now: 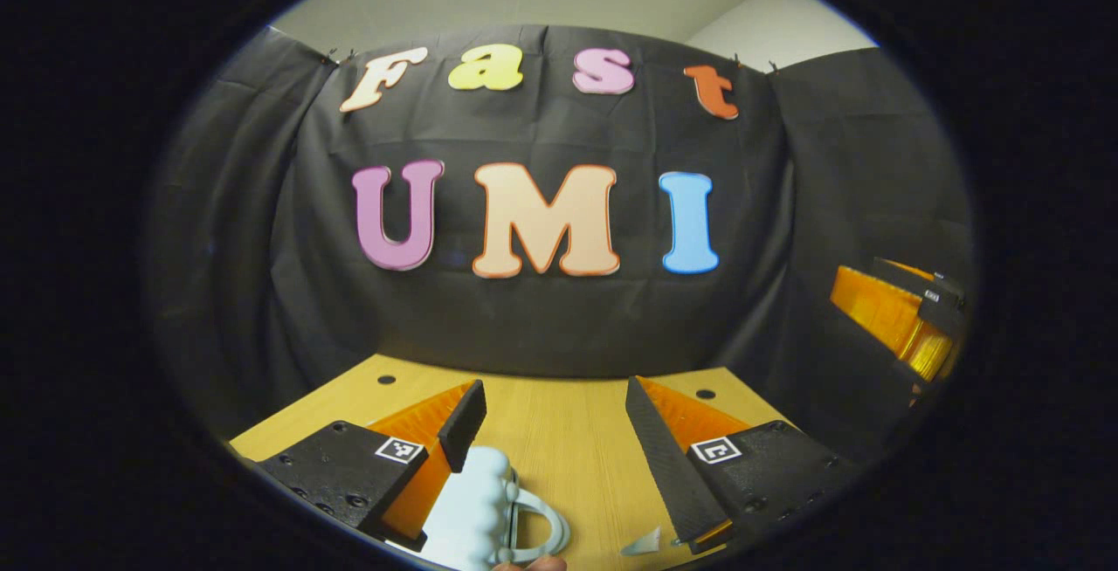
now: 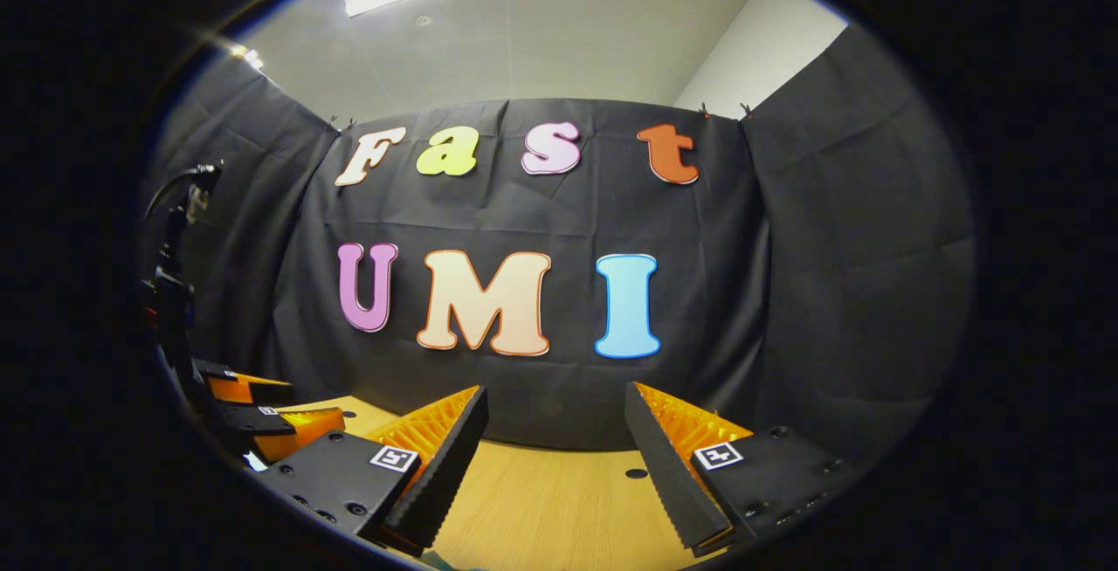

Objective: First open the suitcase, pack the skin care products into it, and then close the suitcase.

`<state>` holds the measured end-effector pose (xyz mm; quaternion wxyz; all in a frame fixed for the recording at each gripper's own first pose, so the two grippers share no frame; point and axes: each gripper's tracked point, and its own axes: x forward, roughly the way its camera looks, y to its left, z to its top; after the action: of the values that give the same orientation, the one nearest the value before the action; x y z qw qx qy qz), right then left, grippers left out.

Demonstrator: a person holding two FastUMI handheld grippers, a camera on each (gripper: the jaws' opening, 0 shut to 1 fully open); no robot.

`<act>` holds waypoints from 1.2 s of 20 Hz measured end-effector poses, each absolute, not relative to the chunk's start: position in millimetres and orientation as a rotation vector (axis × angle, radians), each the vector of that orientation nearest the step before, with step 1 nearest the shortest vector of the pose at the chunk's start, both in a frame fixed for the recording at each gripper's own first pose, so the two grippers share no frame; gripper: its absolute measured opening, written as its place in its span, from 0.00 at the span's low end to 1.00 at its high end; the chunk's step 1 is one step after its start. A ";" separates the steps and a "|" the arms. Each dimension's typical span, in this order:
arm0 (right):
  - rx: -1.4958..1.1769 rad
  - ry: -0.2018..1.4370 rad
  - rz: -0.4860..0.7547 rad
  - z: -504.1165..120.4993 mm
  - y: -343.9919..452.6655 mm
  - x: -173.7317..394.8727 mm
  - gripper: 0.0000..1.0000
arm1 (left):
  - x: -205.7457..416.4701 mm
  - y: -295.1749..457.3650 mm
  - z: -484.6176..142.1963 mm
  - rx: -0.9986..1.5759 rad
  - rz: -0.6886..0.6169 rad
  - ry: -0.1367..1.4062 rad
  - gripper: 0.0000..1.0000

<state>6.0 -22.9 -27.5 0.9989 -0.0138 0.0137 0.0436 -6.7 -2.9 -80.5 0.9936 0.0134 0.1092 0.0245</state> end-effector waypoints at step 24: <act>-0.135 0.151 -0.060 -74.0 -75.1 -5.1 1.00 | -21.9 -12.4 -328.7 -0.024 0.041 0.906 0.76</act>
<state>-5.1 -75.1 -74.0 0.9944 -0.0674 0.0755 -0.0298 -21.9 -12.4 -328.7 0.8988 -0.0118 0.4378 0.0200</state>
